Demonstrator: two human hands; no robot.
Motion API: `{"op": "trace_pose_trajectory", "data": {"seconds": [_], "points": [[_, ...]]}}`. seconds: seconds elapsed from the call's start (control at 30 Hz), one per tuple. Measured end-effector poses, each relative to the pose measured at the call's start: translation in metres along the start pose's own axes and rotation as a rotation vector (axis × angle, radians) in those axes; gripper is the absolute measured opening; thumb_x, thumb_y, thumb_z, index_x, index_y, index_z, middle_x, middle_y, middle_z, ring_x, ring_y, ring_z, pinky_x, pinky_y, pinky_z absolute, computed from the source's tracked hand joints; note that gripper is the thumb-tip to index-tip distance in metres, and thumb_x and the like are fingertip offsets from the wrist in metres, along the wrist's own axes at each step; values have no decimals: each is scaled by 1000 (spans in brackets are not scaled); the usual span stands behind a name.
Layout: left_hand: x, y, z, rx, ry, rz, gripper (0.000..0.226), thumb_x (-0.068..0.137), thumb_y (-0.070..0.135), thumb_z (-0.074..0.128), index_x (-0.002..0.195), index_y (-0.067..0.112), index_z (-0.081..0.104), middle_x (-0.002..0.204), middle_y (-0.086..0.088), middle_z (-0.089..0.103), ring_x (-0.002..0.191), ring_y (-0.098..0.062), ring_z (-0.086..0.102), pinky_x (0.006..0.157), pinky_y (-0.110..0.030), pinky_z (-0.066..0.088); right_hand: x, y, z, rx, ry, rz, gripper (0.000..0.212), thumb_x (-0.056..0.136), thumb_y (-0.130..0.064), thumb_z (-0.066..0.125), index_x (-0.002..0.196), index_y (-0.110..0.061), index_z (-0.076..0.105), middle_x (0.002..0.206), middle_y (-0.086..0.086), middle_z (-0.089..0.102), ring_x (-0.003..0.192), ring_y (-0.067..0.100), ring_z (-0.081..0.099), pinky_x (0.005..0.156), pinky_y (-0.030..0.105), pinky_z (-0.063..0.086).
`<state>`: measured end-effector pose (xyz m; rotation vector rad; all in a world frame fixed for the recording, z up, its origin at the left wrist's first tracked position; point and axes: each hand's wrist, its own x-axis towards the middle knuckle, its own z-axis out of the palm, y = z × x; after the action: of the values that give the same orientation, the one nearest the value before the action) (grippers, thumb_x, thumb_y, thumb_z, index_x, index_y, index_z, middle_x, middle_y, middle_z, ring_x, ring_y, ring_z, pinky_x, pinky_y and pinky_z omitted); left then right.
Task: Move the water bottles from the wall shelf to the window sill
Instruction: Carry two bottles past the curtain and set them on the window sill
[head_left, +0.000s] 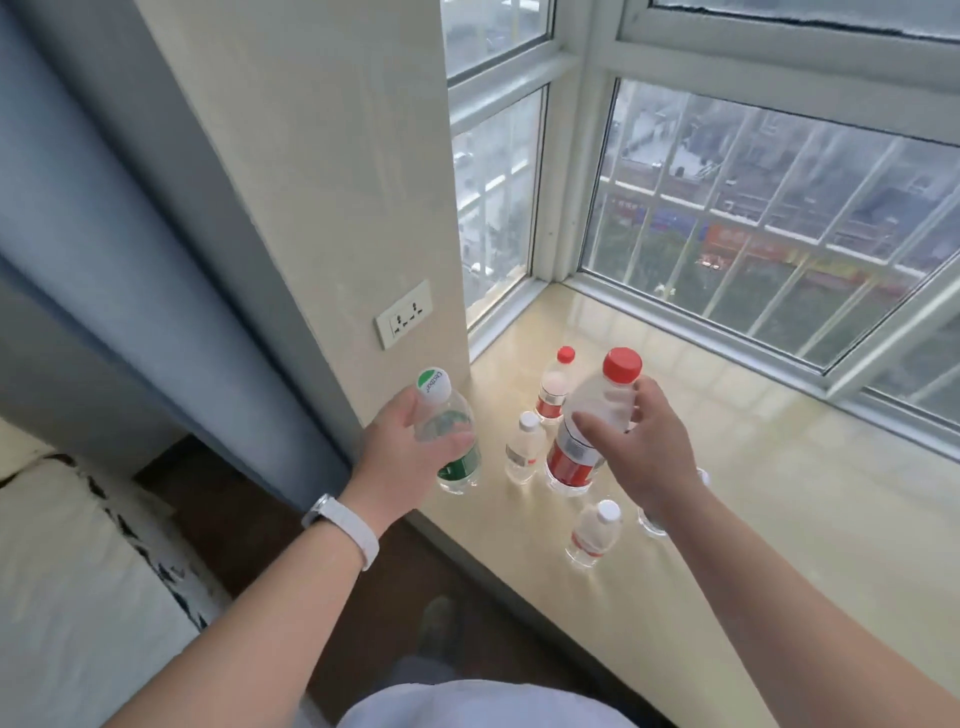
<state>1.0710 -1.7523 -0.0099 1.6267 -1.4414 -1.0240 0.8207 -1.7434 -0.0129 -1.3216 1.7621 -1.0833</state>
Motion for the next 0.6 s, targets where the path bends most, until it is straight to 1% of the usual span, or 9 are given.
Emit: {"op": "trace_pose_trajectory", "data": {"seconds": [0.07,0.13,0.2,0.27,0.33,0.43,0.5,0.57,0.6], "points": [[39,-3,-18,2,-65,25,27,72,31,83,89,30,62,96,12,66,90,0,62,75,-21,51,15,-7,16,-19,36,21,39,76,-33,75,110,-28,55,102,-13,64,94,6,59,73,27,46],[77,-3,-33,8,-110,57,27,72,31,82,91,30,63,98,11,66,93,-2,61,76,-23,50,27,-17,30,-36,64,49,39,78,-32,75,110,-27,55,102,-14,63,91,-1,58,69,20,43],[110,0,-42,38,-146,108,25,72,33,80,89,27,62,95,8,66,93,-9,62,80,-31,53,38,-26,40,-38,115,70,40,78,-31,75,113,-28,55,102,-17,62,91,-5,57,68,16,41],[137,4,-45,40,-189,147,25,72,33,80,87,29,61,95,8,66,94,-12,63,84,-37,54,47,-34,49,-47,170,87,42,78,-31,76,114,-30,56,104,-17,62,95,-1,57,72,20,43],[160,5,-41,15,-232,163,25,72,32,80,89,34,62,97,9,66,96,-13,63,87,-41,54,55,-40,55,-53,212,101,41,76,-35,76,112,-32,55,103,-19,62,96,0,58,76,24,45],[187,9,-29,-4,-281,183,28,69,37,79,90,37,61,99,5,65,96,-18,63,87,-46,54,67,-45,57,-55,272,120,45,69,-43,71,109,-36,52,101,-22,60,94,-5,57,76,24,46],[201,12,-16,-11,-302,191,30,68,39,79,91,39,61,98,4,66,94,-21,65,86,-48,54,74,-44,54,-51,301,143,46,67,-44,70,108,-37,51,98,-22,60,92,-6,58,76,24,47],[214,19,-1,-27,-332,197,31,71,32,81,88,48,61,95,11,67,93,-18,66,87,-45,54,83,-39,49,-53,317,168,45,68,-44,73,108,-37,52,96,-22,61,90,-4,59,76,26,49],[219,23,6,-29,-348,205,36,72,28,81,84,54,60,93,15,67,93,-16,66,87,-42,54,87,-36,45,-52,319,174,44,70,-42,75,108,-37,53,96,-22,61,90,-3,60,76,26,49]]}}
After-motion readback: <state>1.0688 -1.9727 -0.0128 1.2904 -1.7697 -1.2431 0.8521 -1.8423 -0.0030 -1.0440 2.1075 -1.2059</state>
